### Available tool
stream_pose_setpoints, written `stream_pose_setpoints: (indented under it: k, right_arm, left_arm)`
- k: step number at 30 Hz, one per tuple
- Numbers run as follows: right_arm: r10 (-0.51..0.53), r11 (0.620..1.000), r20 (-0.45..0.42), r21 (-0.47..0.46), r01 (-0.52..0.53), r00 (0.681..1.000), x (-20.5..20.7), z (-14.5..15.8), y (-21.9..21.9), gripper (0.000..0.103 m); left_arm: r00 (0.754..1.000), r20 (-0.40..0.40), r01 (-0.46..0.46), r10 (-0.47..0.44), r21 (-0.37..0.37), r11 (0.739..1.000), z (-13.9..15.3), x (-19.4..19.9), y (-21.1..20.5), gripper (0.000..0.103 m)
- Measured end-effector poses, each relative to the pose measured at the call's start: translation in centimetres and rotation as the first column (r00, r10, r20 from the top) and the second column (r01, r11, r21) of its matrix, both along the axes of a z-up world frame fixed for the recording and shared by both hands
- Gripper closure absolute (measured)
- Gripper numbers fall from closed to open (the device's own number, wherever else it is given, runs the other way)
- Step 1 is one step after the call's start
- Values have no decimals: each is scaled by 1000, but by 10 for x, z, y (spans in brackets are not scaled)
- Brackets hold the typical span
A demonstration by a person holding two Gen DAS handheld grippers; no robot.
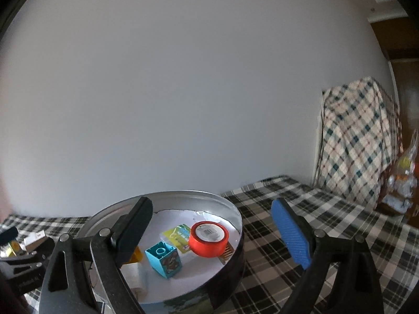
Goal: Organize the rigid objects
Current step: 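Withdraw both grippers from the tin toward the remaining table objects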
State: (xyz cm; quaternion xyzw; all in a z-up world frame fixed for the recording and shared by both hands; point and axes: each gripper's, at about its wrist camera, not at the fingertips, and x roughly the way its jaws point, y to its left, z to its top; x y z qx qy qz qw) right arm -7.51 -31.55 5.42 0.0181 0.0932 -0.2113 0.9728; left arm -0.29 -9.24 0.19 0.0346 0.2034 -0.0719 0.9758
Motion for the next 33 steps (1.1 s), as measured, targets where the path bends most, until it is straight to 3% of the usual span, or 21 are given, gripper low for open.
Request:
stream_pose_setpoints:
  k: [8,16,26,33]
  right_arm:
    - [49,998,-43,42,-48,998,8,-5,35,9]
    - [142,990,-71,24,-141,987,23,-11,88,9]
    - [239,971,-117,46,-235,964,39,-21,138,9]
    - [262,965,-159,42,-258,952,50,-27,169,9]
  left_arm:
    - [1000,-13,-10,10,0,1000,-2,3,32,1]
    - [998,-40,-57,57,-10,998,-5,15,72,1]
    - [985,-125,-120,116,-23,993,-14,30,124,1]
    - [971,-233,-59,50,-31,998,-27,41,161,1]
